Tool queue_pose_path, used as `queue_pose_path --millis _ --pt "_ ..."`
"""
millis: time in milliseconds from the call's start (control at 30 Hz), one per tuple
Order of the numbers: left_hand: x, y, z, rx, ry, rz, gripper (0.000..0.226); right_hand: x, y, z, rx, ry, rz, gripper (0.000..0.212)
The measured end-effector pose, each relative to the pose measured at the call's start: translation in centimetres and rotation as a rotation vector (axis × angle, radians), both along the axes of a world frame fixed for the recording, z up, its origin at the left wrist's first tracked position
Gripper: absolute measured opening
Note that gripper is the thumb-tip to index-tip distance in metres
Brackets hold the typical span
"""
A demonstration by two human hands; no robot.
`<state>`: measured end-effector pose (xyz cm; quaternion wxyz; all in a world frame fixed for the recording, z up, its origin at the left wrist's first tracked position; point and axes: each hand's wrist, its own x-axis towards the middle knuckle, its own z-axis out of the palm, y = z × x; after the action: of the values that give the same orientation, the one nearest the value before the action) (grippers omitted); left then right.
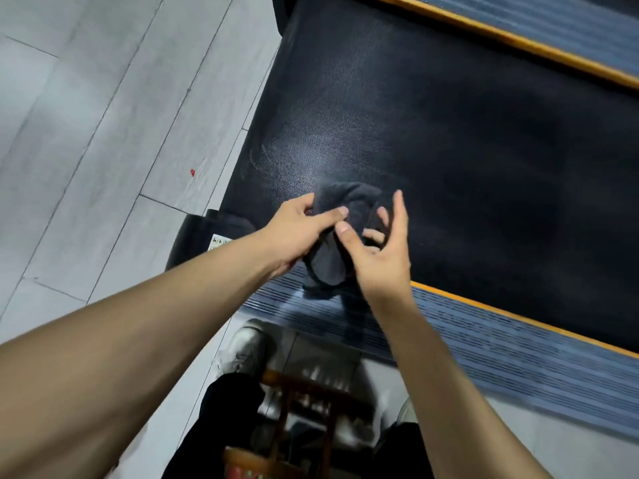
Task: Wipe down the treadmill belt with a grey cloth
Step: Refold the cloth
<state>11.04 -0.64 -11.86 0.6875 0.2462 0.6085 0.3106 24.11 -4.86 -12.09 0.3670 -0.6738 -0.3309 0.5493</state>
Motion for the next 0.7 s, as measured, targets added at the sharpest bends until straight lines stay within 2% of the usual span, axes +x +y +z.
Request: queue_pose_path --millis 67,133,200,300,367,467,533,600,700 --pt "-0.9 -1.8 0.3 0.039 0.034 -0.086 0.025 0.8 -0.3 0.2 -0.126 0.112 0.044 0.068" --pt "-1.4 -3.7 -0.2 0.1 0.173 -0.16 0.028 0.9 -1.1 0.1 -0.154 0.194 0.096 0.038" --pt "-1.9 -5.4 -0.7 0.154 0.329 -0.188 0.023 0.6 -2.2 -0.2 -0.141 0.152 0.124 0.026" --pt "-2.0 -7.9 -1.0 0.105 0.51 -0.198 0.024 -0.3 -4.1 -1.1 -0.064 -0.122 0.244 0.024" --pt "-2.1 -9.0 -1.4 0.011 0.53 -0.145 0.025 -0.9 -5.5 -1.5 -0.02 -0.236 0.259 0.021" --pt "-2.3 -9.7 -1.3 -0.066 0.384 -0.08 0.034 -1.4 -6.6 -2.4 0.017 -0.248 0.165 0.017" --pt "-2.9 -9.8 -1.1 -0.018 0.409 -0.167 0.042 -1.6 -6.8 -3.3 0.004 -0.216 0.161 0.018" --pt "-3.6 -10.1 -1.6 0.062 0.52 -0.3 0.049 -1.7 -7.3 -4.1 -0.017 -0.22 0.184 0.03" --pt "-4.0 -11.0 -2.7 0.072 0.708 -0.449 0.055 -1.6 -7.9 -4.4 -0.046 -0.442 0.264 0.052"
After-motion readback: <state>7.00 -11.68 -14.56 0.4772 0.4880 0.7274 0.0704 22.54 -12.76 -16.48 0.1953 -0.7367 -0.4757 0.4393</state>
